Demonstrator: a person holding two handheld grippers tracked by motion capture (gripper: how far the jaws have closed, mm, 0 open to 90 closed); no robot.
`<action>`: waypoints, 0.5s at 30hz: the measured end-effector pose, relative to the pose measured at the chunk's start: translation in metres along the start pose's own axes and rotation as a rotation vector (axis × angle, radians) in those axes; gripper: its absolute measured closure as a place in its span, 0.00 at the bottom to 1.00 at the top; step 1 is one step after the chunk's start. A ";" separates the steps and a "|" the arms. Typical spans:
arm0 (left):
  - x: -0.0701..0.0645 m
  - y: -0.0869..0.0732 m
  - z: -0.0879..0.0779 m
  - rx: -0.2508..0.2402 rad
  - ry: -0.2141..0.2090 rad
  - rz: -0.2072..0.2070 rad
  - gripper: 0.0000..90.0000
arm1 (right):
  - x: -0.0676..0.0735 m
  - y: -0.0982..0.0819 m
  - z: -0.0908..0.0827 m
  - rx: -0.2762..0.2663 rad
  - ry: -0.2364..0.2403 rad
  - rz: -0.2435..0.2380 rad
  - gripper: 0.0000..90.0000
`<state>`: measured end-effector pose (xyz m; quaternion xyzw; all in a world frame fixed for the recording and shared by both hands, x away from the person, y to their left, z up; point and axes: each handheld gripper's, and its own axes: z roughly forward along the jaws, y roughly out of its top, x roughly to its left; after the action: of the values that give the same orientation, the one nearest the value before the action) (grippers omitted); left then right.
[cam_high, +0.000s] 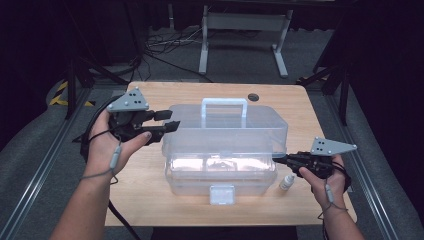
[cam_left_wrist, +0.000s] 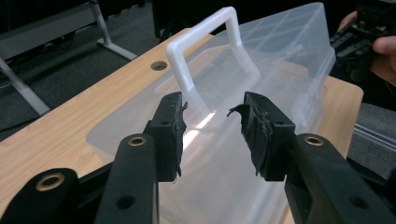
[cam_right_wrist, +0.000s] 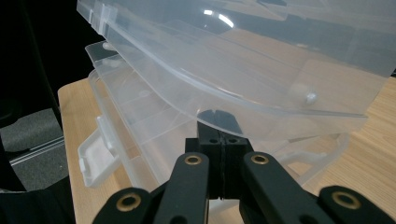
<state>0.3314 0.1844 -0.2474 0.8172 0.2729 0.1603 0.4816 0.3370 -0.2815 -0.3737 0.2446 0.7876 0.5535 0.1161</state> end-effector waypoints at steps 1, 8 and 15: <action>-0.002 -0.003 -0.002 -0.006 0.001 -0.004 0.66 | 0.000 0.000 0.000 -0.002 -0.001 0.001 1.00; -0.010 -0.027 -0.011 -0.011 0.004 -0.003 0.68 | -0.001 0.004 0.000 -0.006 -0.012 0.004 1.00; -0.013 -0.049 -0.011 -0.037 -0.014 -0.017 0.68 | -0.001 0.006 0.001 -0.004 -0.031 0.003 1.00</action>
<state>0.3008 0.2037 -0.2848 0.8070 0.2735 0.1556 0.4997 0.3398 -0.2797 -0.3681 0.2541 0.7842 0.5514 0.1279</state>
